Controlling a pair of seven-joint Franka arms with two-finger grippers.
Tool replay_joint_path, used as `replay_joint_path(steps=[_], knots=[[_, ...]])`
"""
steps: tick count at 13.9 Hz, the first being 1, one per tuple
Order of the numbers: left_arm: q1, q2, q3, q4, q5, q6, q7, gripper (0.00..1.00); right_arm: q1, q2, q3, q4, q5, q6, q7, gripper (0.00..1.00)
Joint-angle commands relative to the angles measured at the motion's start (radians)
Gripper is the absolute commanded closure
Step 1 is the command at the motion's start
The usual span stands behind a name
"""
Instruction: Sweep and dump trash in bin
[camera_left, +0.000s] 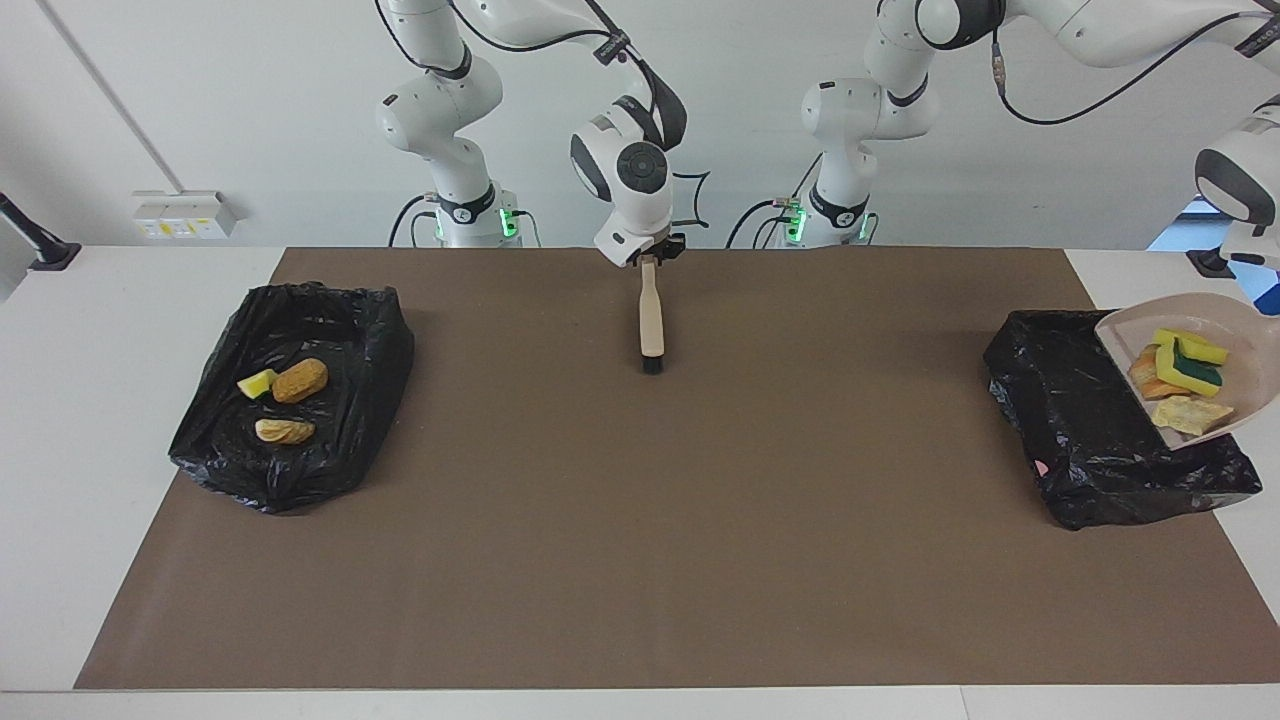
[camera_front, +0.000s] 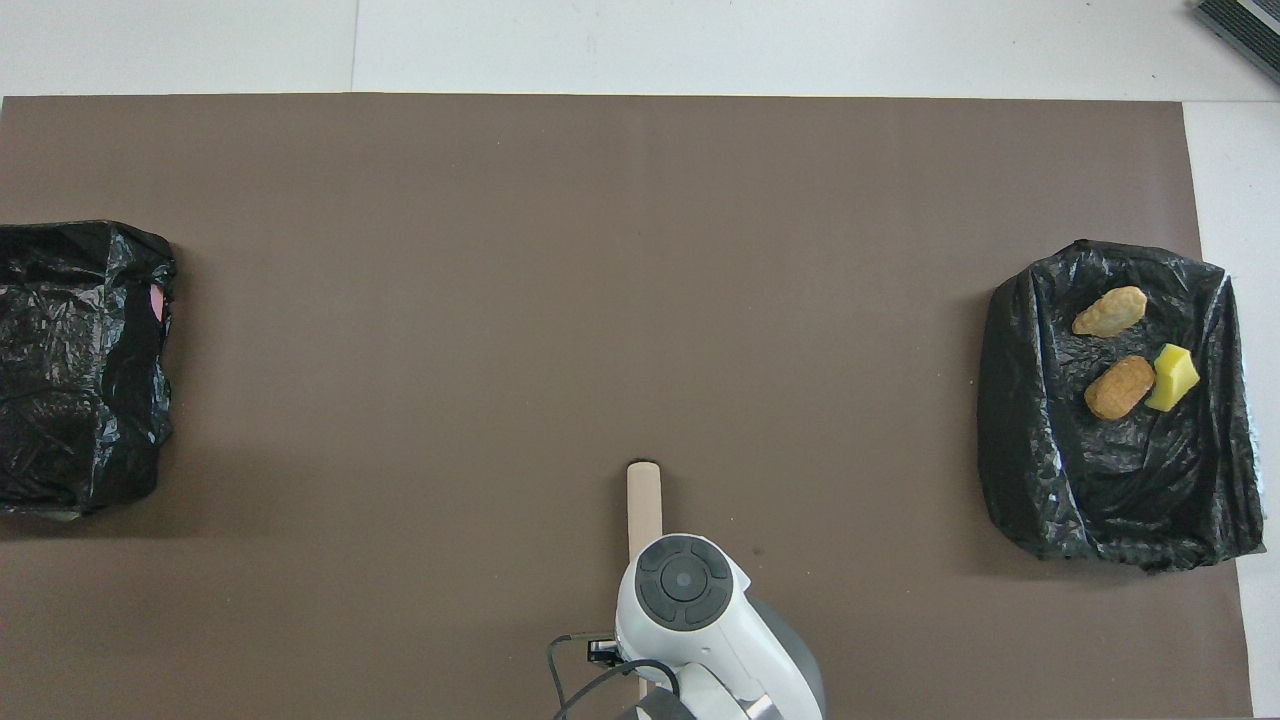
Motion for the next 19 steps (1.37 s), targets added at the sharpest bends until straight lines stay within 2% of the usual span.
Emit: replay_joint_path(steps=[1, 3, 5, 8, 12, 14, 19], knots=[[-0.013, -0.046, -0.036, -0.044, 0.138, -0.020, -0.119, 1.00, -0.002, 0.032, -0.002, 0.051, -0.002, 0.019, -0.035, 0.00], [-0.016, -0.062, -0.043, -0.061, 0.221, -0.027, -0.169, 1.00, -0.019, 0.040, -0.009, 0.084, -0.024, 0.024, -0.032, 0.00], [-0.016, -0.069, -0.053, -0.051, 0.342, -0.034, -0.180, 1.00, -0.091, 0.038, -0.009, 0.131, -0.102, 0.022, -0.034, 0.00], [-0.013, -0.069, -0.085, 0.000, 0.378, -0.108, -0.200, 1.00, -0.171, 0.029, -0.011, 0.186, -0.211, 0.021, -0.034, 0.00], [-0.002, -0.085, -0.171, 0.050, 0.319, -0.191, -0.203, 1.00, -0.269, 0.025, -0.012, 0.252, -0.384, 0.001, -0.073, 0.00], [0.000, -0.094, -0.176, 0.080, 0.213, -0.194, -0.199, 1.00, -0.316, 0.000, -0.012, 0.257, -0.406, -0.010, -0.159, 0.00], [0.007, -0.105, -0.194, 0.066, 0.134, -0.186, -0.184, 1.00, -0.442, -0.011, -0.012, 0.396, -0.431, -0.145, -0.274, 0.00]])
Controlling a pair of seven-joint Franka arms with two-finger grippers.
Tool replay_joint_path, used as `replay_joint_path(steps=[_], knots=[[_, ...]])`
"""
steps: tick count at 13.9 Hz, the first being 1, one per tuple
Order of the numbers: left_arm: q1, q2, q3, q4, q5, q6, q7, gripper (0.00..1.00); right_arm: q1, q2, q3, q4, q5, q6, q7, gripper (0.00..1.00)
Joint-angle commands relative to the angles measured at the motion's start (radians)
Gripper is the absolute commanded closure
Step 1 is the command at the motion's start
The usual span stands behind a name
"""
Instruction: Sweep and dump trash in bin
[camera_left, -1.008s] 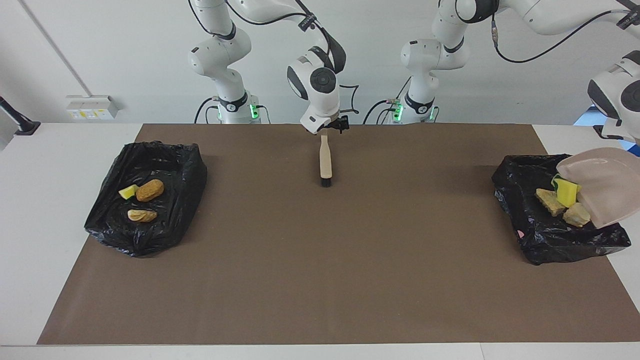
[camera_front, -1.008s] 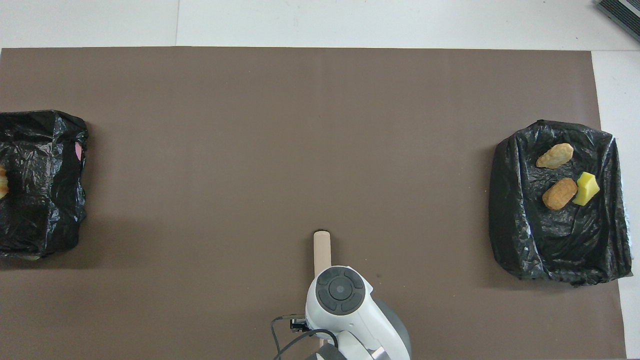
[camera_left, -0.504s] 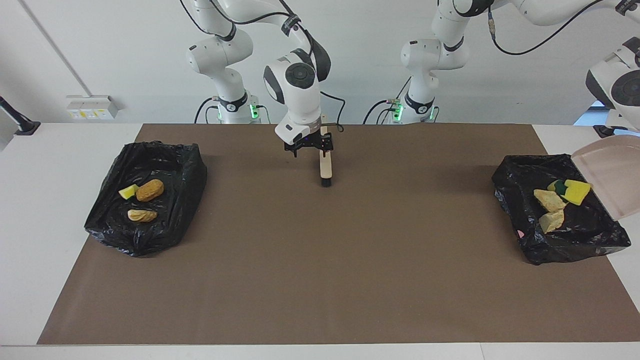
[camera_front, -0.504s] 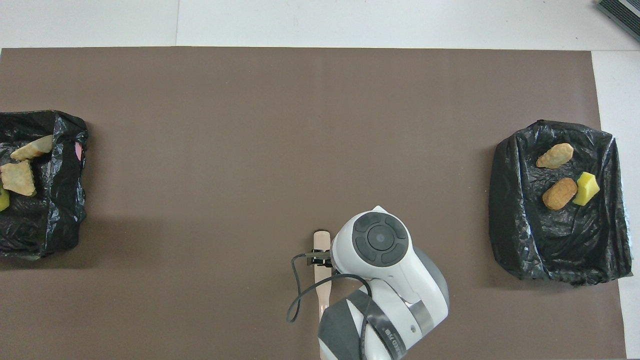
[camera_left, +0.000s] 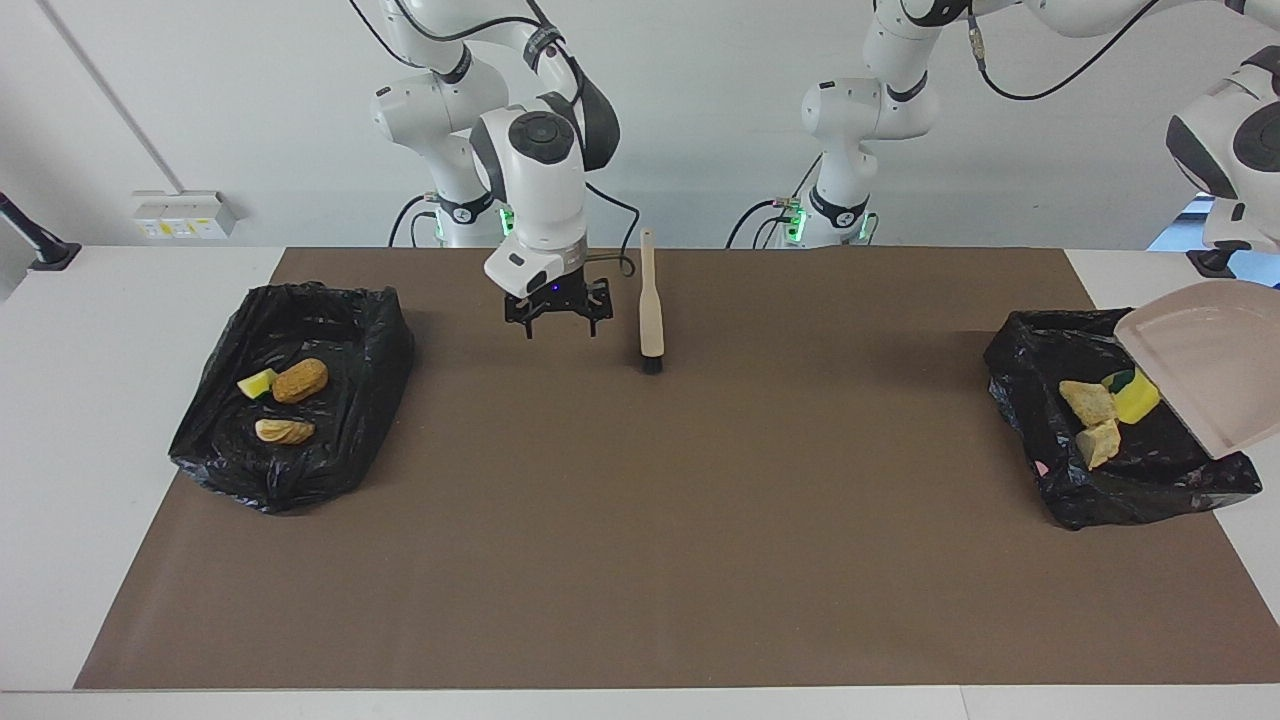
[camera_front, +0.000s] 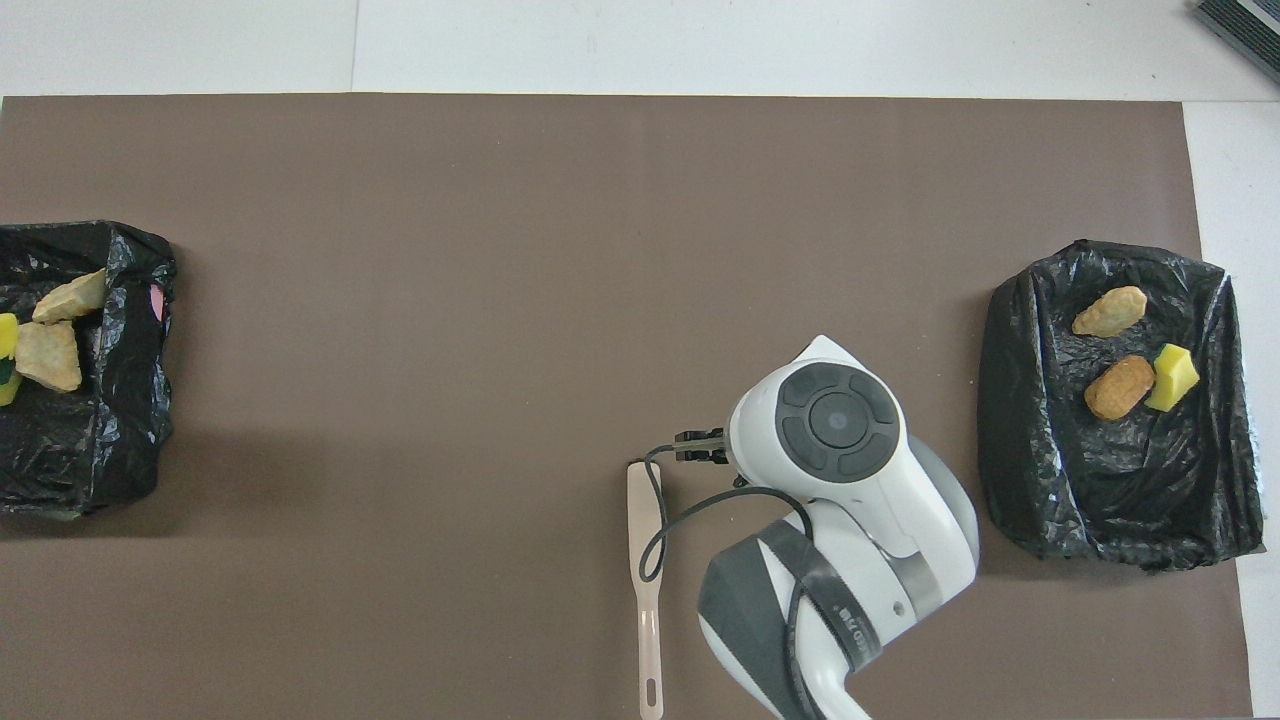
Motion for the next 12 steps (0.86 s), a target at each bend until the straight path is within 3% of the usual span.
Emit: replay_joint_path(steps=[1, 4, 10, 12], knots=[[0.012, -0.017, 0.000, -0.004, -0.041, -0.012, 0.014, 1.00, -0.070, -0.011, 0.013, 0.101, -0.018, -0.109, -0.068, 0.00], [0.056, -0.039, 0.003, -0.005, -0.072, -0.009, 0.036, 1.00, -0.151, -0.044, 0.012, 0.179, -0.016, -0.198, -0.166, 0.00], [0.041, -0.057, -0.007, -0.048, -0.291, -0.021, -0.007, 1.00, -0.222, -0.092, -0.004, 0.236, -0.019, -0.229, -0.190, 0.00], [0.040, -0.074, -0.078, -0.105, -0.294, -0.041, -0.131, 1.00, -0.241, -0.092, -0.007, 0.287, -0.018, -0.274, -0.194, 0.00]])
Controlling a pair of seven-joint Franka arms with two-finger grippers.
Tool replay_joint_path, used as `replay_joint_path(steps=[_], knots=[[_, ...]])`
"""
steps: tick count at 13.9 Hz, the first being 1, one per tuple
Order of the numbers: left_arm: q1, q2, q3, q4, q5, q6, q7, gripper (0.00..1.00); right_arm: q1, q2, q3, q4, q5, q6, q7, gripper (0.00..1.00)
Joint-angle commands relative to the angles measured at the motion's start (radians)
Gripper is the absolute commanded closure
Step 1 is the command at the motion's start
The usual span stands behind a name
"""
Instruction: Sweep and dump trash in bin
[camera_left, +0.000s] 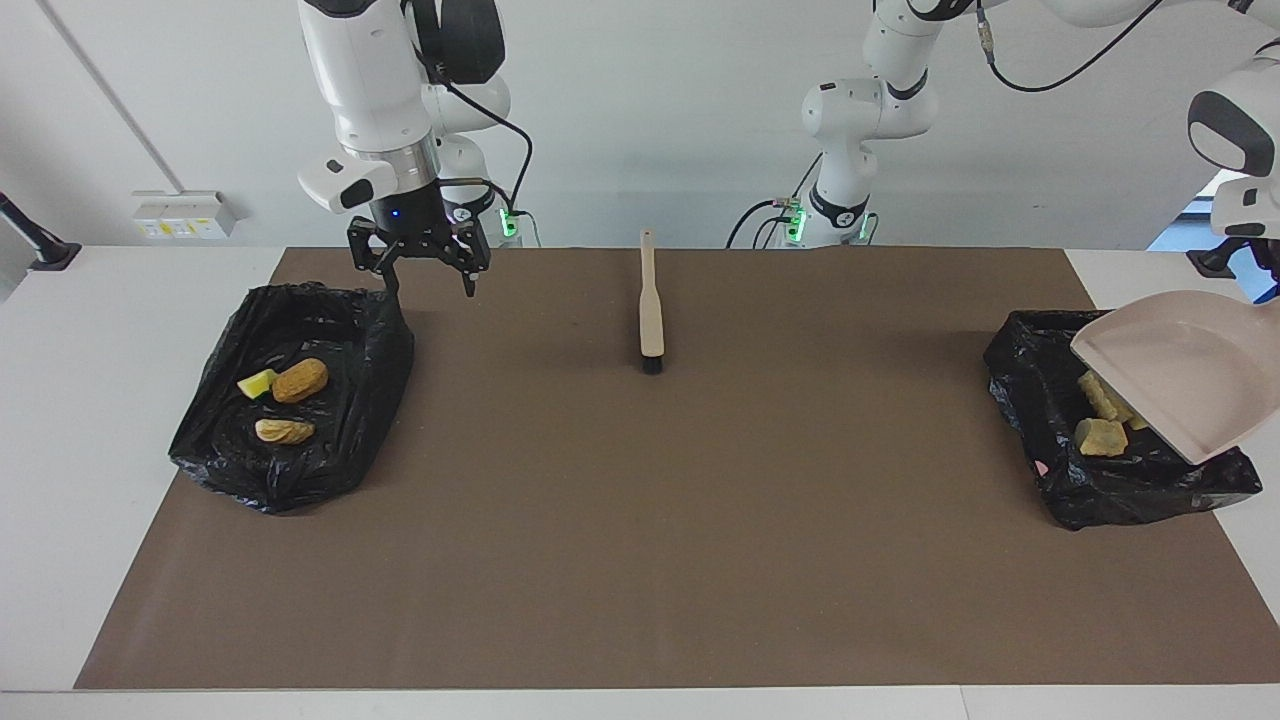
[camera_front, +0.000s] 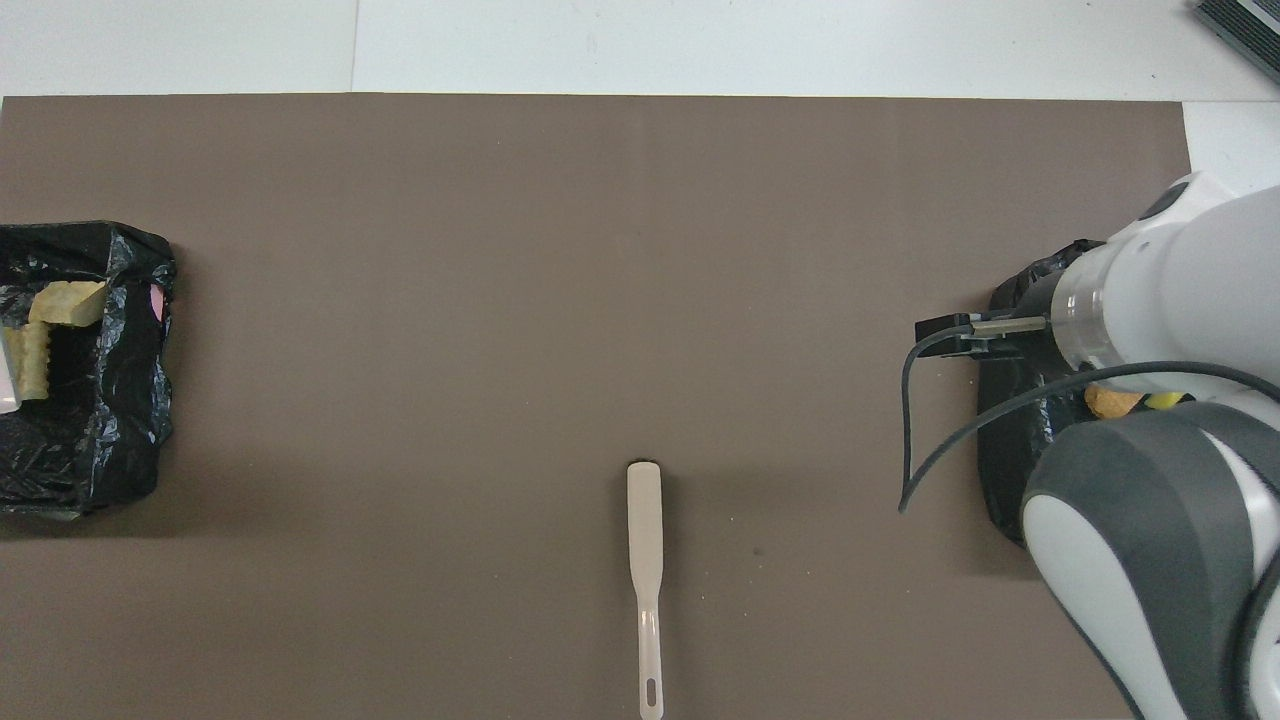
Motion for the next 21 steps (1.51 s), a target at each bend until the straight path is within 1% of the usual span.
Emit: replay_joint_path(steps=[1, 3, 5, 9, 12, 14, 15, 17, 19, 21], knots=[[-0.015, -0.042, -0.085, -0.095, -0.014, -0.040, -0.155, 1.00, -0.039, 0.002, 0.003, 0.077, -0.013, -0.076, -0.026, 0.00], [-0.015, -0.042, -0.165, -0.118, -0.063, -0.075, -0.317, 1.00, -0.072, -0.003, 0.003, 0.140, -0.012, -0.159, -0.047, 0.00], [-0.017, -0.036, -0.227, -0.137, -0.109, -0.101, -0.449, 1.00, -0.104, -0.011, 0.002, 0.175, -0.009, -0.217, -0.081, 0.00], [-0.024, 0.007, -0.373, -0.169, -0.195, -0.115, -0.796, 1.00, -0.164, -0.055, -0.011, 0.186, 0.009, -0.262, -0.141, 0.00], [-0.031, 0.051, -0.478, -0.164, -0.263, -0.106, -1.075, 1.00, -0.168, -0.054, -0.058, 0.224, 0.002, -0.314, -0.215, 0.00], [-0.032, 0.089, -0.553, -0.144, -0.319, -0.092, -1.279, 1.00, -0.168, -0.054, -0.102, 0.218, 0.009, -0.322, -0.236, 0.00], [-0.037, 0.111, -0.583, -0.125, -0.323, -0.090, -1.366, 1.00, -0.167, -0.051, -0.110, 0.211, 0.011, -0.337, -0.233, 0.00], [-0.040, 0.152, -0.649, -0.085, -0.329, -0.090, -1.508, 1.00, -0.174, -0.049, -0.115, 0.163, 0.014, -0.335, -0.224, 0.00], [-0.040, 0.195, -0.706, -0.048, -0.335, -0.092, -1.655, 1.00, -0.179, -0.054, -0.113, 0.111, 0.028, -0.297, -0.172, 0.00], [-0.050, 0.225, -0.745, -0.002, -0.341, -0.095, -1.752, 1.00, -0.168, -0.055, -0.110, 0.100, 0.028, -0.270, -0.170, 0.00]])
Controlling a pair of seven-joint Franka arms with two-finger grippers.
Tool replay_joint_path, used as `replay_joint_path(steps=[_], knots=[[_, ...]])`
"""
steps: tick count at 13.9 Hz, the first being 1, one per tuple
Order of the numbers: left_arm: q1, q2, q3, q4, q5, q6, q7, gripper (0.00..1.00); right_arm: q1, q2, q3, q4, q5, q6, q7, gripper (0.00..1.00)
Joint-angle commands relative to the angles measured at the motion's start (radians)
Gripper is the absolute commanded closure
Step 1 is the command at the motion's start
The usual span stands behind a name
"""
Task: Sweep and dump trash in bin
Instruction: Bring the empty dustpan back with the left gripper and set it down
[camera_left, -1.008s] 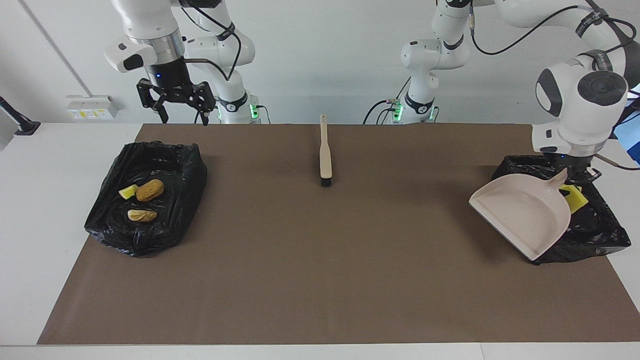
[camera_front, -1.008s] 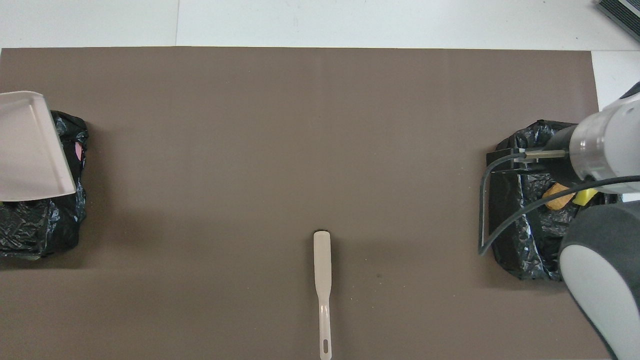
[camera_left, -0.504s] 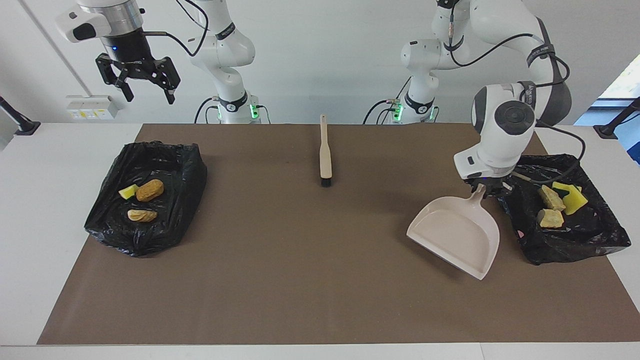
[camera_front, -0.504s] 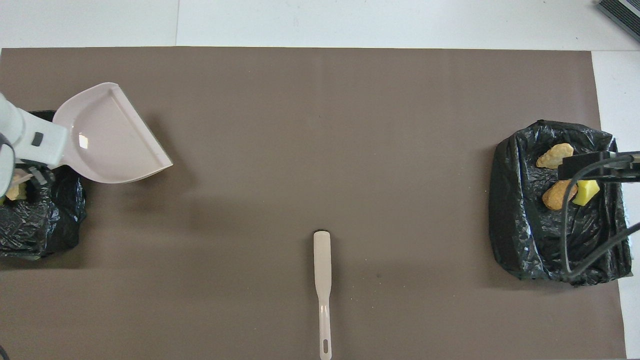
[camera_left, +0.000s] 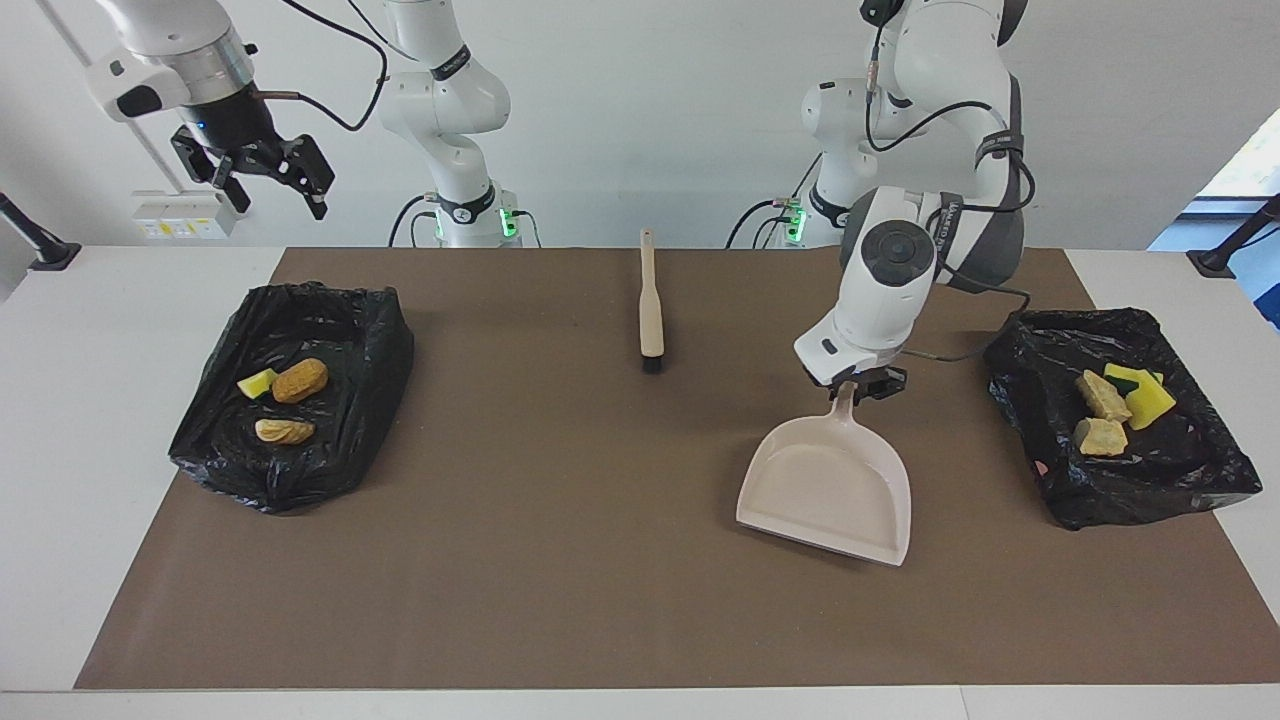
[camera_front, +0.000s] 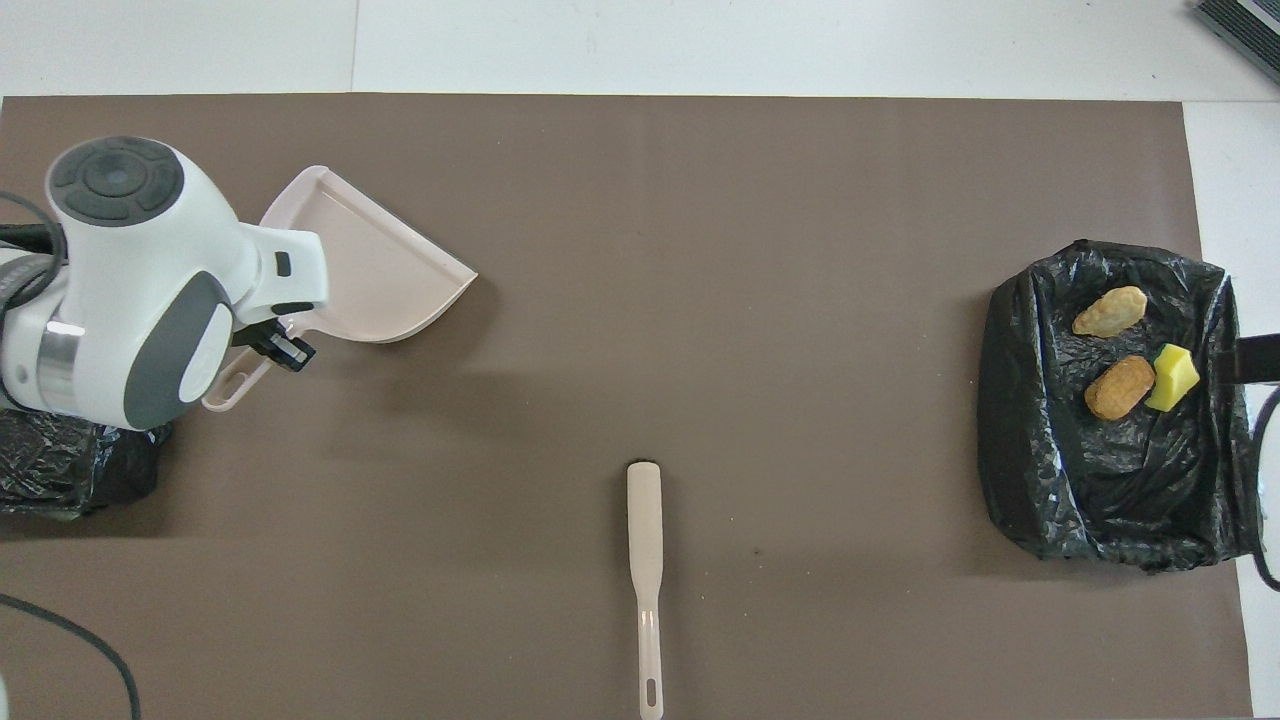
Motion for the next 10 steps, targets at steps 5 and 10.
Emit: replay_joint_path(steps=[5, 10], knots=[[-0.040, 0.122, -0.097, 0.179, -0.033, -0.007, -0.291, 1.00, -0.006, 0.008, 0.020, -0.014, 0.017, 0.075, 0.020, 0.00], [-0.123, 0.240, -0.123, 0.342, -0.022, -0.011, -0.418, 1.00, -0.003, 0.006, 0.022, -0.013, 0.020, 0.071, 0.021, 0.00]])
